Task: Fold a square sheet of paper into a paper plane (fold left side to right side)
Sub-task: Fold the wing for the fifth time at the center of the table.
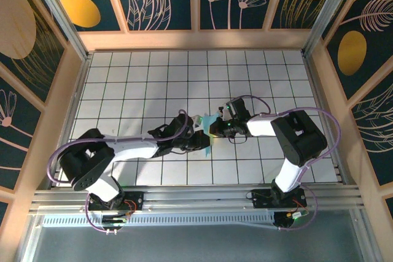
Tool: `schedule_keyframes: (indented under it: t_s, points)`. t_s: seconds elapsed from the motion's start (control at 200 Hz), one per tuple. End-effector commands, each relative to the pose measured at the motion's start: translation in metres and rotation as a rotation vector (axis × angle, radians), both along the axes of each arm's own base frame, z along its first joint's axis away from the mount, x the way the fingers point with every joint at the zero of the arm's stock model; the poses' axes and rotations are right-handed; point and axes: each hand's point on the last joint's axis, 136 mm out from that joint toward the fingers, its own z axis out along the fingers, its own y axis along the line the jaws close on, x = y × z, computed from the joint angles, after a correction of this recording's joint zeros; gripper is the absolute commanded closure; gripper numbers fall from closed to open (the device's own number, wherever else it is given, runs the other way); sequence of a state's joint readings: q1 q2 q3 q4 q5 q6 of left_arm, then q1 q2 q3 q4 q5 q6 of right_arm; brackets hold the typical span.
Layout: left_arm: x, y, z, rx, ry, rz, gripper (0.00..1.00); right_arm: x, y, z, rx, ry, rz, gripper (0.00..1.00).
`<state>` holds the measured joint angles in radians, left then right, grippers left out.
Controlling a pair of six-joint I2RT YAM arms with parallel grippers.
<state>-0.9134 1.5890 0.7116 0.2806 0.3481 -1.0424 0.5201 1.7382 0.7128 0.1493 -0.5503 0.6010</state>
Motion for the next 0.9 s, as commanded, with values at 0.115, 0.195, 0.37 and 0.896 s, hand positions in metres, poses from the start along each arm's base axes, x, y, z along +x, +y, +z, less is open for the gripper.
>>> schedule_keyframes:
  t_s: [0.115, 0.195, 0.37, 0.896]
  points:
    - [0.0, -0.017, -0.025, 0.02, 0.039, -0.073, 1.0, -0.031, -0.03, -0.051, -0.195, 0.132, -0.014, 1.0]
    - [0.002, -0.017, -0.035, 0.044, 0.045, -0.073, 1.0, -0.032, -0.03, -0.051, -0.196, 0.133, -0.015, 1.0]
    - [0.003, -0.012, -0.052, 0.111, 0.054, -0.072, 1.0, -0.032, -0.03, -0.051, -0.198, 0.131, -0.014, 1.0]
    - [-0.005, -0.008, -0.067, 0.1, 0.1, -0.068, 1.0, -0.032, -0.034, -0.053, -0.221, 0.13, -0.016, 1.0]
